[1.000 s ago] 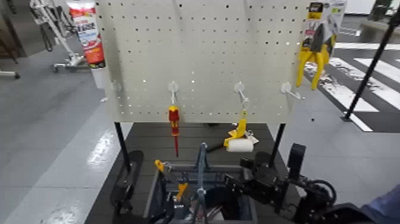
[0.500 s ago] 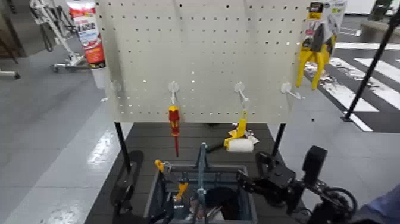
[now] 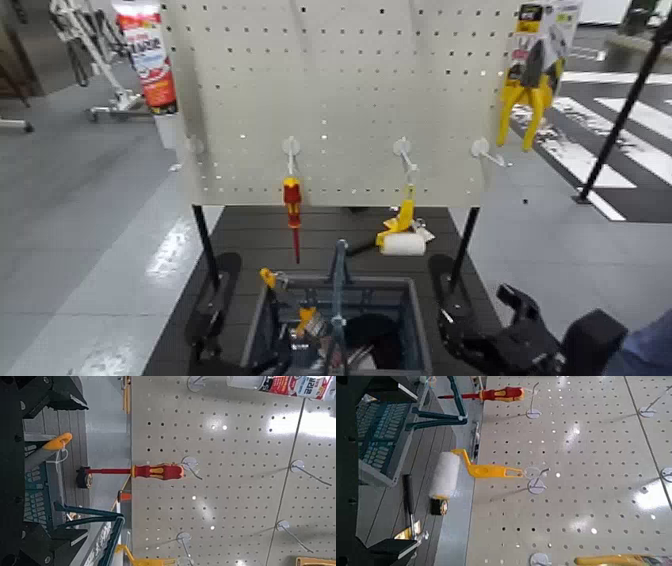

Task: Put the red colored gloves into the crate.

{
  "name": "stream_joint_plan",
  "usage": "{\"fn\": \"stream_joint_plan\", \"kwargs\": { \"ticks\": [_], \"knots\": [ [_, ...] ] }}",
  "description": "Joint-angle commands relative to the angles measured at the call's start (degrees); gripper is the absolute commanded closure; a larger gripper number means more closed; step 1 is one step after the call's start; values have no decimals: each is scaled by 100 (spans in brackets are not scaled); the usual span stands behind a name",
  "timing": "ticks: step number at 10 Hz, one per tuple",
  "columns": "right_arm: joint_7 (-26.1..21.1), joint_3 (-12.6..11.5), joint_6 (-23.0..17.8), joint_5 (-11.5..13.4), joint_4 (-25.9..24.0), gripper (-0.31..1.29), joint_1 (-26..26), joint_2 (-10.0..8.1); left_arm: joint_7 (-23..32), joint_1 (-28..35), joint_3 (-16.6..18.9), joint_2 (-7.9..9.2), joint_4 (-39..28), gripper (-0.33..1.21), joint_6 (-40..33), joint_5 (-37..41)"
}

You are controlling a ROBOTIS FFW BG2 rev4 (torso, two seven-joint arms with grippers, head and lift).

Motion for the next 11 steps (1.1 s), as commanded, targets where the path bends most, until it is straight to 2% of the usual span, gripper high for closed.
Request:
{"fn": "stream_joint_plan", "kwargs": {
  "ticks": [1,2,3,4,7,11],
  "knots": [
    [-168,-331,-365,569,-295,-14,715,391,-1,28,19,-536,-19,17,-28,16],
    [-141,-490,-409,578,-321,-14,917,540,-1,45,46,-545,-27,17,-36,16],
    [-177,-507,-357,789,-462,-15,1040,496,-1,98,98,-545,-71,17,-36,7],
    [-352,-472,-313,806,-550,-15,1093,417,-1,107,134,-554,-80,17,-63,7],
    [-783,-217,-75,1061,-743,-12,1146,250,-1,160,213,-571,-98,17,-63,7],
    [-836,-173,-198,1272,-743,-9,1137,285,-1,151,195,-598,-98,17,-36,7]
  ]
}}
